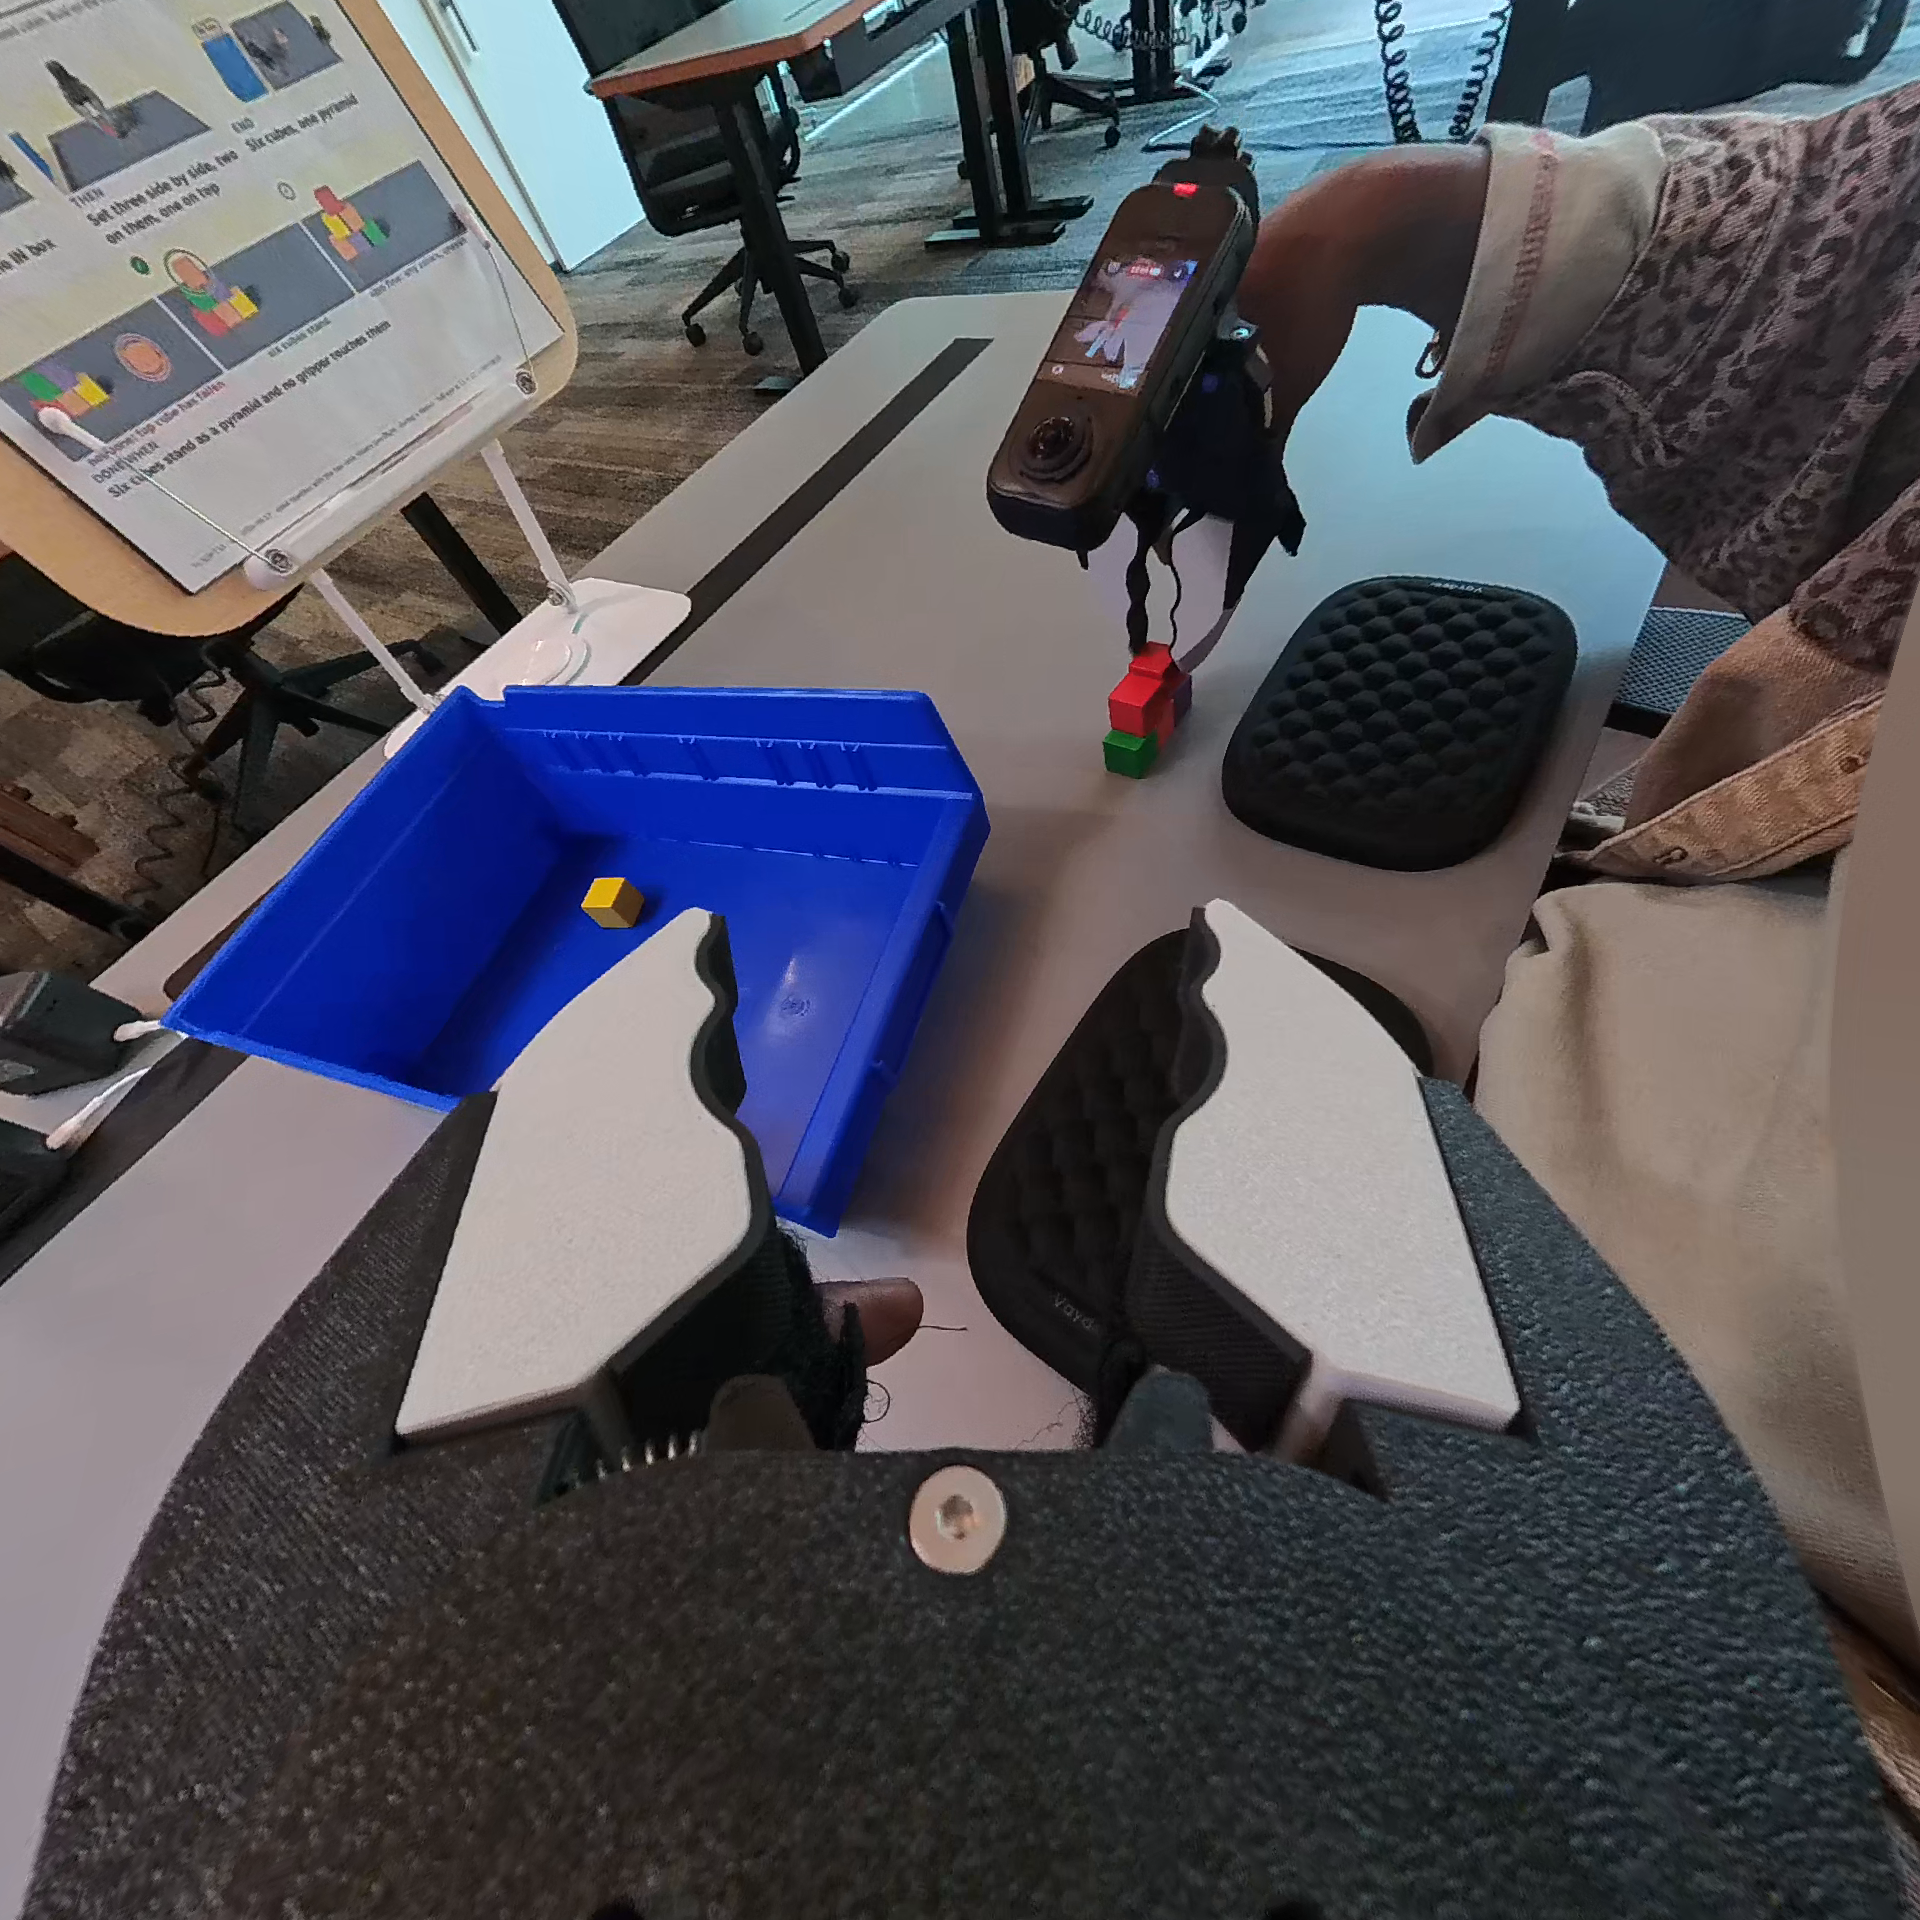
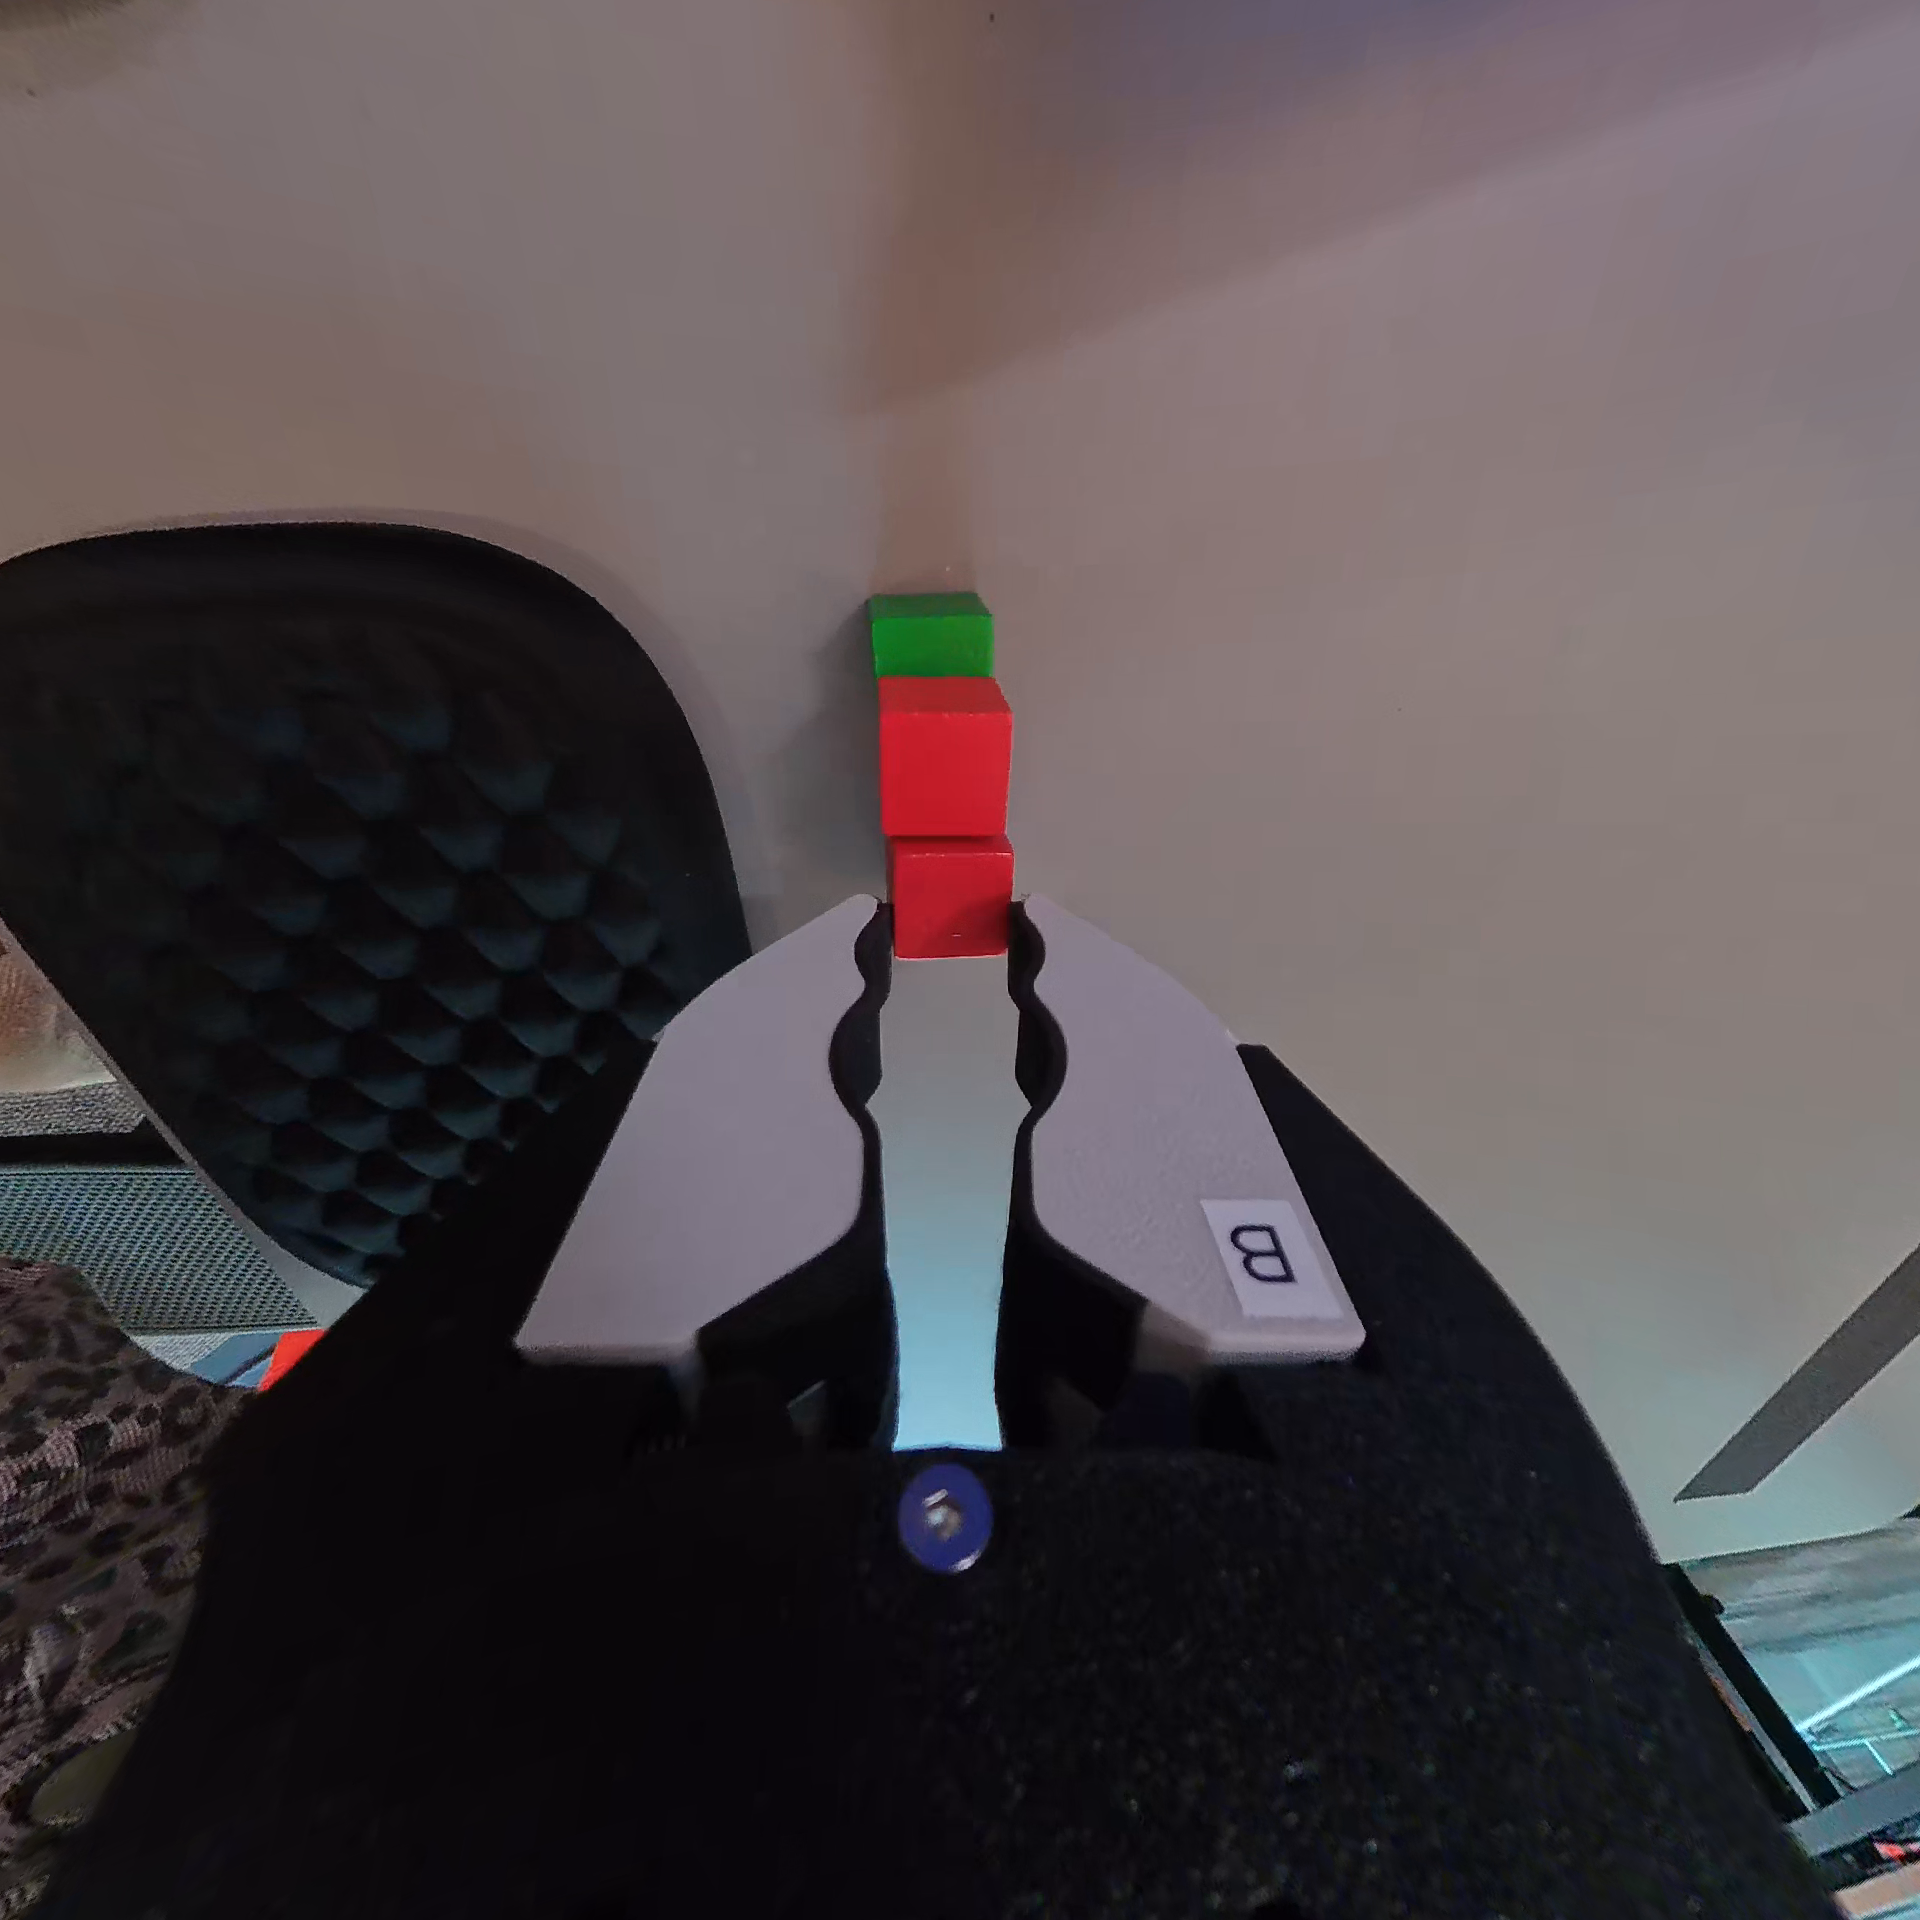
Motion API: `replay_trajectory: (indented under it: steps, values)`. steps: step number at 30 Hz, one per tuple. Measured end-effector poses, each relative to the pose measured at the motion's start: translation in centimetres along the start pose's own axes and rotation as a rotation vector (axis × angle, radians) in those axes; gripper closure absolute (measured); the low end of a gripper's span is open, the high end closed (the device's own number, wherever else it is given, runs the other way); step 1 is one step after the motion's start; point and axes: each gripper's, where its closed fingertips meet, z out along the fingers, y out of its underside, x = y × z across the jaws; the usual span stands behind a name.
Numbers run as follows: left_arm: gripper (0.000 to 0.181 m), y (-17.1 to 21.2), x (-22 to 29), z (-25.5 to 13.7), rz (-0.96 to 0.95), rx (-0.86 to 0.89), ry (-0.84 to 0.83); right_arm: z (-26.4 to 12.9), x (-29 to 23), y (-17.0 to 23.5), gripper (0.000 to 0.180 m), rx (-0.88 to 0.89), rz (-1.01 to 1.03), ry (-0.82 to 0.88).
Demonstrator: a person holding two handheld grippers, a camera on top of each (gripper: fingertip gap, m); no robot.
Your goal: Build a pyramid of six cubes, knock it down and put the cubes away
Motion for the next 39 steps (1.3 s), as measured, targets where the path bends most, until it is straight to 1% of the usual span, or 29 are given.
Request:
replay_trajectory:
  steps: [33, 39]
  values:
    - [0.098, 0.19, 0.27, 0.30, 0.008, -0.016, 0.019, 0.27, -0.07, -0.31, 0.158, 0.002, -0.019, -0.008]
    - [0.098, 0.23, 0.43, 0.32, 0.010, -0.020, 0.024, 0.22, -0.04, -0.25, 0.156, 0.009, -0.011, -0.004]
